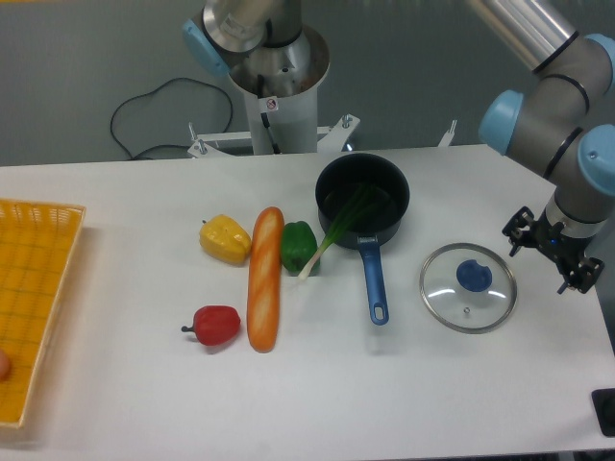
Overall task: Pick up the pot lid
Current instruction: 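Move the open gripper over the glass lid's blue knob and lower it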
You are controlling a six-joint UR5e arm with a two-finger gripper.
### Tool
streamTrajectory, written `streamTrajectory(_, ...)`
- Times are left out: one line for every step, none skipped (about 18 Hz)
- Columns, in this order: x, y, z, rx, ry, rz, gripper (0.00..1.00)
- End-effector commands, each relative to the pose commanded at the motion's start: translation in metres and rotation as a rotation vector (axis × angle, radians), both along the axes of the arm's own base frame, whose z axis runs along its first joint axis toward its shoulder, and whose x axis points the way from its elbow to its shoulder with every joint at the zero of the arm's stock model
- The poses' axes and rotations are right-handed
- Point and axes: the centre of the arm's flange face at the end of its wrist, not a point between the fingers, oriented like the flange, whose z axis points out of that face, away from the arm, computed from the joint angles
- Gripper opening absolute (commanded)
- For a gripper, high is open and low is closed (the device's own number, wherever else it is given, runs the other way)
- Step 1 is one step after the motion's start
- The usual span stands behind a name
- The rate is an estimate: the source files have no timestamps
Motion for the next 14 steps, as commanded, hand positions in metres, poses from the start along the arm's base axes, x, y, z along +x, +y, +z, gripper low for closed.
streamTrajectory(0.001,0.000,-0.001,-0.001,-0.003,0.000,1.00)
streamTrajectory(0.002,0.000,-0.002,0.000,-0.005,0.000,1.00)
streamTrajectory(0.003,0.001,-0.002,0.000,-0.005,-0.003,1.00)
streamTrajectory(0.004,0.000,-0.002,0.000,-0.005,-0.003,1.00)
streamTrajectory(0.004,0.000,-0.001,0.001,-0.003,-0.003,1.00)
streamTrajectory(0.007,0.003,-0.001,0.000,-0.005,-0.009,1.00)
streamTrajectory(0.012,0.005,0.001,0.000,-0.005,-0.017,1.00)
streamTrajectory(0.016,0.004,0.000,-0.002,-0.012,-0.026,1.00)
streamTrajectory(0.020,0.004,-0.003,-0.005,-0.019,-0.031,1.00)
streamTrajectory(0.026,0.001,-0.004,-0.008,-0.024,-0.029,1.00)
streamTrajectory(0.036,-0.002,-0.005,-0.006,-0.024,-0.026,1.00)
streamTrajectory(0.046,-0.006,-0.005,-0.001,-0.012,-0.025,1.00)
streamTrajectory(0.054,-0.008,-0.004,0.007,0.011,-0.023,1.00)
streamTrajectory(0.062,-0.010,-0.005,0.016,0.030,-0.013,1.00)
